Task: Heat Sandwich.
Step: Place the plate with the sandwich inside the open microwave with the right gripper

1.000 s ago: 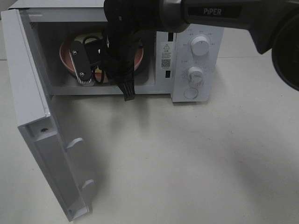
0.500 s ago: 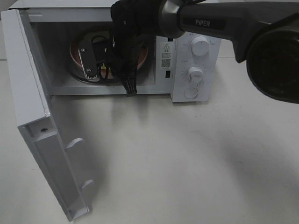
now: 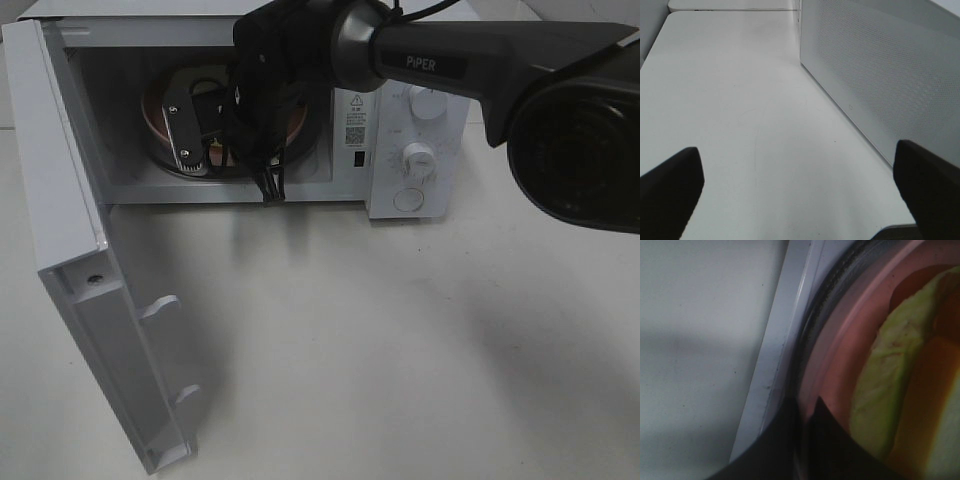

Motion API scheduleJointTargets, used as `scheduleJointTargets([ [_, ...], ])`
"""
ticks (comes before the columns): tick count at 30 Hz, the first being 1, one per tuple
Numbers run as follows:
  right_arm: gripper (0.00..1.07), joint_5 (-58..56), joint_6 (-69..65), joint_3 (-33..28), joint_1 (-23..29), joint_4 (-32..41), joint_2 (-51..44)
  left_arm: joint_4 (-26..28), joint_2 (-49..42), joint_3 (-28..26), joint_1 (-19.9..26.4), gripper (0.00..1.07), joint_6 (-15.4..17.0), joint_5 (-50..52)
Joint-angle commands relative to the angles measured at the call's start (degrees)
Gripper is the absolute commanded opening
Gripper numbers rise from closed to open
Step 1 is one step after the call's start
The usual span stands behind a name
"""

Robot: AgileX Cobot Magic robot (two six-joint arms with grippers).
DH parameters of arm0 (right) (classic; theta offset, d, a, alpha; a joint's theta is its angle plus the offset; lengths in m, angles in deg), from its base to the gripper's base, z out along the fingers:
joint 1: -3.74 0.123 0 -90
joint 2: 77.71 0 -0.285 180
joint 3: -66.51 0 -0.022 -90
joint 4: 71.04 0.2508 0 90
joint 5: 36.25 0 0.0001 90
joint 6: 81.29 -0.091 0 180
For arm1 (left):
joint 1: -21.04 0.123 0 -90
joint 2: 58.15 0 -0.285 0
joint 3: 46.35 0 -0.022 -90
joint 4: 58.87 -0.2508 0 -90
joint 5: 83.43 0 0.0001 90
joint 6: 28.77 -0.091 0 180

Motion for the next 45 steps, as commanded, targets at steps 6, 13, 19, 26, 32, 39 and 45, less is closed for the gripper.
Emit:
scheduleJointTargets([
  [6,0.11,1.32,-0.11,0.97,-0.06,-0.46,-0.46,0.34,-1.15,0.0,0.17,0.98,0.0,0.52],
  [13,0.28,0.11,-0.8,0.97,-0.06,-0.52,-0.46,0.34,-1.15,0.0,0.17,0.98,0.0,0.52],
  [19,0.57,0.06,-4.58,0.92,-0.06,-0.52,-0.46,0.34,-1.15,0.0,0.17,0.98,0.0,0.52],
  [26,0.72,3.21,-8.94,-3.38,-0.06,-0.57,-1.89,0.34,-1.15,0.0,0.17,0.98,0.0,0.52],
  [32,0.76,5.79,-11.4,-4.93,-0.06,-1.15,-2.86,0.34,-1.15,0.0,0.17,0.98,0.0,0.52],
  [39,0.78,7.22,-15.81,-4.93,-0.06,-1.15,-2.98,0.34,-1.15,0.0,0.17,0.98,0.0,0.52],
  [45,0.77,7.28,-15.81,-4.98,-0.06,-1.15,-3.44,0.34,-1.15,0.0,0.17,0.98,0.0,0.52],
])
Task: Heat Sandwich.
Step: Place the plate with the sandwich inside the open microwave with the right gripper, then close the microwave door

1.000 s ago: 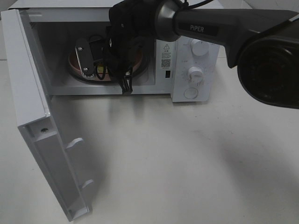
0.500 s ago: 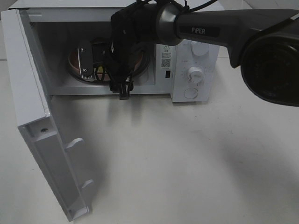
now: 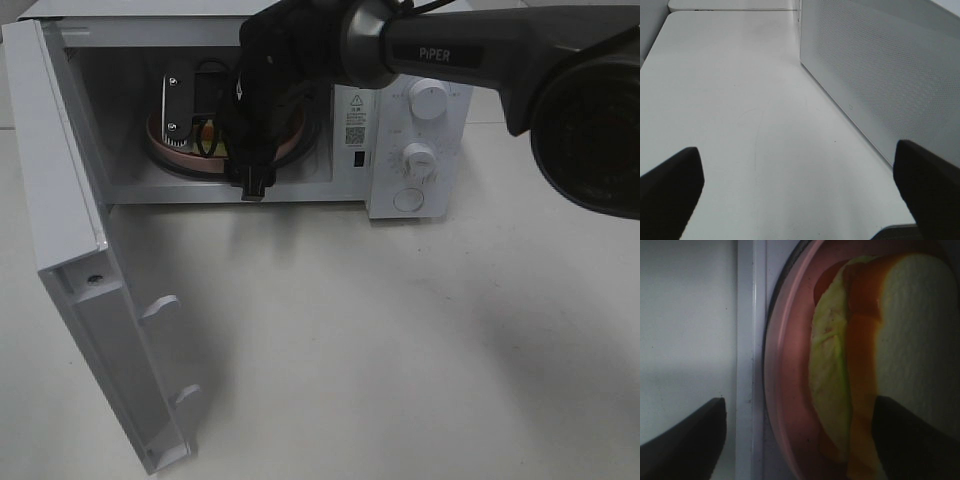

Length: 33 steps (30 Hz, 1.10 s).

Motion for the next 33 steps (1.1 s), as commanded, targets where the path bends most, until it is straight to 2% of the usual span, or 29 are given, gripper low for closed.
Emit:
scheduleJointTargets([
  [1,0.77,0.57,-0.69,-0.4,-0.06,-0.11,-0.86,0.34,-1.15,0.0,0.17,0.98,0.0,0.52],
  [15,0.76,8.77,-1.89,-12.83,0.0,-0.11,-7.16,0.34,-1.15,0.0,0.17,0.98,0.0,0.52],
  [21,0.76,13.52,-3.21,-20.8,0.0,-0.11,-11.86,0.34,-1.15,0.0,0.17,0.98,0.0,0.52],
  [33,0.76,14.32,-6.36,-33.17,0.11,-0.06,-21.37,0.34,-1.15,0.0,0.17,0.98,0.0,0.52],
])
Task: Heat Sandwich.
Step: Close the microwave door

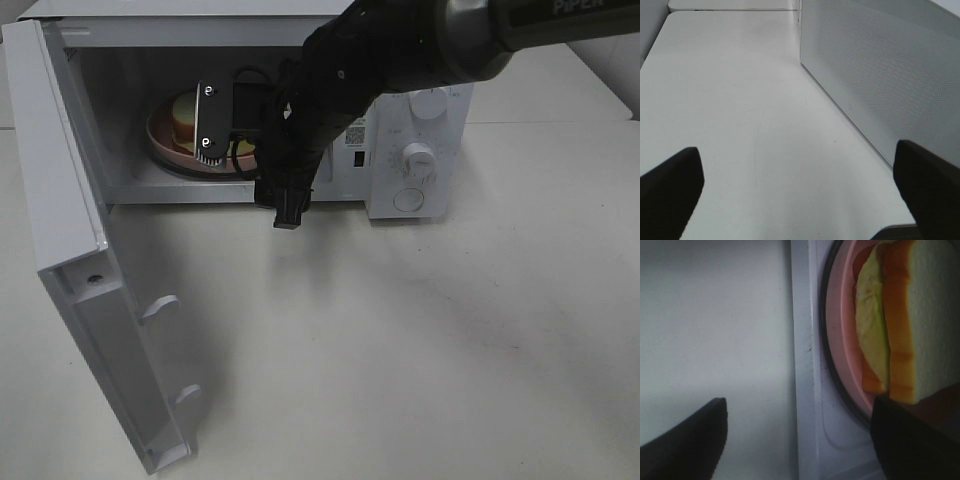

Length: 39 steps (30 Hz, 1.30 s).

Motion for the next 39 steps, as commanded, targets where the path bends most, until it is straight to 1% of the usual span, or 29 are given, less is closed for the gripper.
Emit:
scheduleJointTargets([
  [1,0.76,0.52,-2.86,-3.61,0.11,0.0,-3.95,0.34,-1.15,0.0,0.17,0.98,0.0,0.52],
  [3,0.76,0.52,-3.61,-4.53,0.11,-0.06,-4.76,0.34,-1.15,0.0,0.17,0.98,0.0,0.52],
  [4,0.76,0.4,-4.93,-6.88,0.11,-0.06,-6.88,0.34,-1.15,0.0,0.17,0.98,0.0,0.52],
  [7,0.76,0.34,-5.73,-10.49,0.11,-0.06,-9.74,0.34,-1.15,0.0,0.17,0.98,0.0,0.52],
  [8,0.76,0.34,-5.73,-10.49,0.11,-0.06,-9.74,0.34,-1.15,0.0,0.17,0.98,0.0,0.52],
  [9,0.76,0.4,-6.59,-13.06,0.11,-0.06,-12.09,0.34,-1.15,0.0,0.17,0.98,0.0,0.52],
  [12,0.76,0.23,-6.7,-16.16,0.11,0.06,-15.13,0.34,-1.15,0.0,0.17,0.98,0.0,0.52],
  [13,0.76,0.23,-6.7,-16.16,0.11,0.06,-15.13,0.34,-1.15,0.0,0.17,0.98,0.0,0.52],
  [14,0.76,0.29,-7.33,-18.56,0.11,0.4,-17.36,0.34,-1.15,0.0,0.17,0.98,0.0,0.52],
  [16,0.76,0.17,-8.77,-20.8,0.11,0.4,-19.25,0.34,-1.15,0.0,0.17,0.98,0.0,0.52],
  [17,0.76,0.17,-8.77,-20.8,0.11,0.4,-19.25,0.34,-1.15,0.0,0.17,0.98,0.0,0.52],
  [19,0.76,0.11,-12.15,-23.95,0.11,0.4,-22.63,0.34,-1.15,0.0,0.17,0.98,0.0,0.52],
  [21,0.76,0.11,-13.06,-24.87,0.11,0.4,-23.49,0.34,-1.15,0.0,0.17,0.98,0.0,0.52],
  [22,0.76,0.11,-15.01,-27.16,0.11,0.46,-25.78,0.34,-1.15,0.0,0.17,0.98,0.0,0.52],
  [24,0.76,0.11,-17.42,-29.56,0.11,0.46,-27.9,0.34,-1.15,0.0,0.17,0.98,0.0,0.52],
  [26,0.76,0.11,-18.45,-30.54,0.11,0.46,-29.05,0.34,-1.15,0.0,0.17,0.98,0.0,0.52],
  [30,0.76,-0.52,-25.73,-36.67,0.11,0.57,-35.75,0.34,-1.15,0.0,0.17,0.98,0.0,0.52],
  [31,0.76,-0.52,-25.73,-36.67,0.11,0.57,-35.75,0.34,-1.15,0.0,0.17,0.98,0.0,0.52],
  [33,0.76,-1.49,-28.3,-38.56,0.11,0.57,-37.76,0.34,-1.15,0.0,0.17,0.98,0.0,0.52],
  [35,0.76,-3.27,-33.4,-40.91,0.11,0.57,-41.14,0.34,-1.15,0.0,0.17,0.98,0.0,0.52],
  [39,0.76,-5.04,-38.22,-42.91,0.11,0.63,-44.35,0.34,-1.15,0.0,0.17,0.98,0.0,0.52],
])
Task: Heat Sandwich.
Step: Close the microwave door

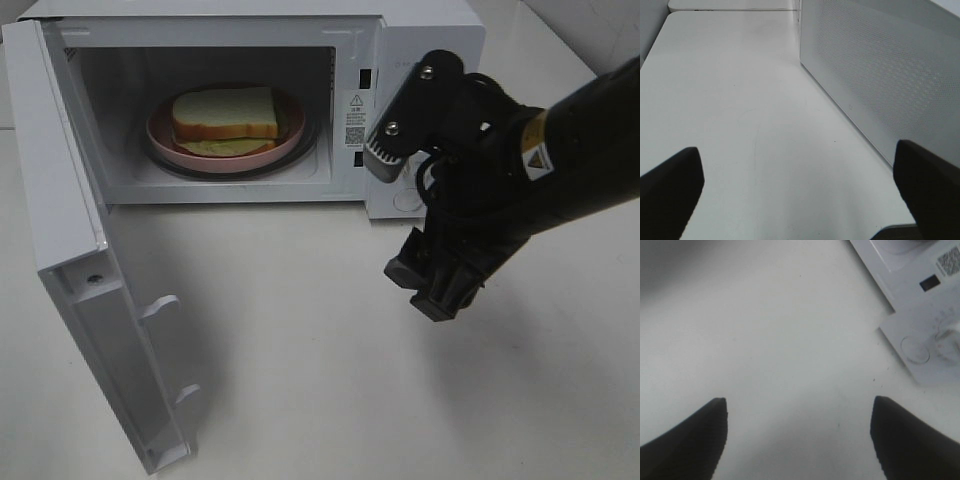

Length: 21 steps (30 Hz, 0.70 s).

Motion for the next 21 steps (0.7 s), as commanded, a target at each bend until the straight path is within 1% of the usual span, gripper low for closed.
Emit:
scheduleJointTargets([
  [1,0.76,-2.58,-6.25,-2.35,0.11,0.17,-3.95,0.34,-1.15,0.0,0.17,0.98,0.0,0.52],
  [2,0.76,-2.58,-6.25,-2.35,0.11,0.17,-3.95,0.34,-1.15,0.0,0.17,0.98,0.0,0.52],
  [6,0.76,-7.28,-12.43,-5.1,0.11,0.17,-10.31,0.34,-1.15,0.0,0.17,0.98,0.0,0.52],
  [8,0.76,-8.48,-13.35,-5.61,0.11,0.17,-11.46,0.34,-1.15,0.0,0.17,0.98,0.0,0.52],
  [11,0.76,-13.46,-16.84,-7.68,0.11,0.17,-17.36,0.34,-1.15,0.0,0.17,0.98,0.0,0.52],
  [13,0.76,-14.78,-17.7,-7.68,0.11,0.17,-18.91,0.34,-1.15,0.0,0.17,0.98,0.0,0.52],
  [15,0.76,-20.0,-20.11,-7.68,0.11,0.57,-23.09,0.34,-1.15,0.0,0.17,0.98,0.0,0.52],
  [16,0.76,-20.0,-20.11,-7.68,0.11,0.57,-23.09,0.34,-1.15,0.0,0.17,0.98,0.0,0.52],
  [20,0.75,-27.33,-20.28,-7.68,0.11,1.66,-30.6,0.34,-1.15,0.0,0.17,0.98,0.0,0.52],
  [21,0.75,-27.33,-20.28,-7.68,0.11,1.66,-30.6,0.34,-1.15,0.0,0.17,0.98,0.0,0.52],
])
